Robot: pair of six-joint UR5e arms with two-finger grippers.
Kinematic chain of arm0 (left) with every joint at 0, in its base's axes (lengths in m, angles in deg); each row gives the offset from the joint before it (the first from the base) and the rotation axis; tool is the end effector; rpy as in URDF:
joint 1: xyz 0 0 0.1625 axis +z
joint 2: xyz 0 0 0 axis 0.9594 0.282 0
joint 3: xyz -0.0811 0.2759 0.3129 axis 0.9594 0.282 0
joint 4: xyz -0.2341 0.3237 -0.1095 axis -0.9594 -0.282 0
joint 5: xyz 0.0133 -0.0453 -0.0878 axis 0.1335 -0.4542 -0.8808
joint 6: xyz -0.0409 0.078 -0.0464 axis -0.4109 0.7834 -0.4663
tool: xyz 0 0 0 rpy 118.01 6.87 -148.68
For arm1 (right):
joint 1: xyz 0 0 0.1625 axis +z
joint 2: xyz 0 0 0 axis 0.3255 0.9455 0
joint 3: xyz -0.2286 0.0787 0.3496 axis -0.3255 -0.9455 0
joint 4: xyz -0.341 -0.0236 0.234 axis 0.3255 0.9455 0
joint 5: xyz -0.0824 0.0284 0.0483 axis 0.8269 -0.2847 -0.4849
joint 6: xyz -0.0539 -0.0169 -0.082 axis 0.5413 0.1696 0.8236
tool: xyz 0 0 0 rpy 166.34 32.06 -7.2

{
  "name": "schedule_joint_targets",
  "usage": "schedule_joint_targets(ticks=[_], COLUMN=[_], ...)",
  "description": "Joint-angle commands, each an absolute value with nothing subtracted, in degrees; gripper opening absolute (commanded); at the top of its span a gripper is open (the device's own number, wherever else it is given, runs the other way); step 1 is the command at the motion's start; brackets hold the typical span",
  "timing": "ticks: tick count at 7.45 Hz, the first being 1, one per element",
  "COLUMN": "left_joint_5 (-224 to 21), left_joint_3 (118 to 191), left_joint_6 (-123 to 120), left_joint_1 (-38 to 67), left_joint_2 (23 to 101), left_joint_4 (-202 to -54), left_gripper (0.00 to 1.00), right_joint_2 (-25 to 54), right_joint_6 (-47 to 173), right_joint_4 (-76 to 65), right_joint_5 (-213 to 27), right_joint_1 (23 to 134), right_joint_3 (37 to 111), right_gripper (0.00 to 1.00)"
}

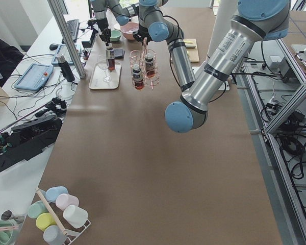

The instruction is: Take tea from basket to plate

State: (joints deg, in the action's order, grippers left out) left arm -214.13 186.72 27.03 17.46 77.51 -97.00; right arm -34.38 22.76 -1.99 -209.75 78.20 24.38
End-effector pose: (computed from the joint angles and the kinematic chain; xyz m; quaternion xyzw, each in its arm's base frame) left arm 0.2247 -0.4502 0.0910 0.4214 0.3990 0.4994 0.6432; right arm -0.4005 -0.7846 0.1694 -0.0983 -0.4623 0.0839 0.8772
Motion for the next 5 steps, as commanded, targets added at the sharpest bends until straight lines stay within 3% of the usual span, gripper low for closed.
schedule_joint_targets(ticks=[1,2,5], left_joint_5=[-218.36,-218.54,-220.47], left_joint_3=[186.06,184.05,176.23], left_joint_6=[38.17,43.88,61.30], left_joint_1=[7.03,3.78,-5.28], left_joint_2=[69.77,67.92,64.30], left_joint_4=[-96.96,-96.95,-96.87], left_gripper=[0.00,0.00,0.00], right_joint_2=[-36.08,-36.95,-38.19], right_joint_6=[26.65,26.75,26.84], right_joint_4=[-2.65,-2.65,-1.34], right_joint_5=[-207.01,-207.00,-207.26], right_joint_1=[77.44,77.27,77.71], right_joint_3=[21.30,20.25,23.46], right_gripper=[0.00,0.99,1.00])
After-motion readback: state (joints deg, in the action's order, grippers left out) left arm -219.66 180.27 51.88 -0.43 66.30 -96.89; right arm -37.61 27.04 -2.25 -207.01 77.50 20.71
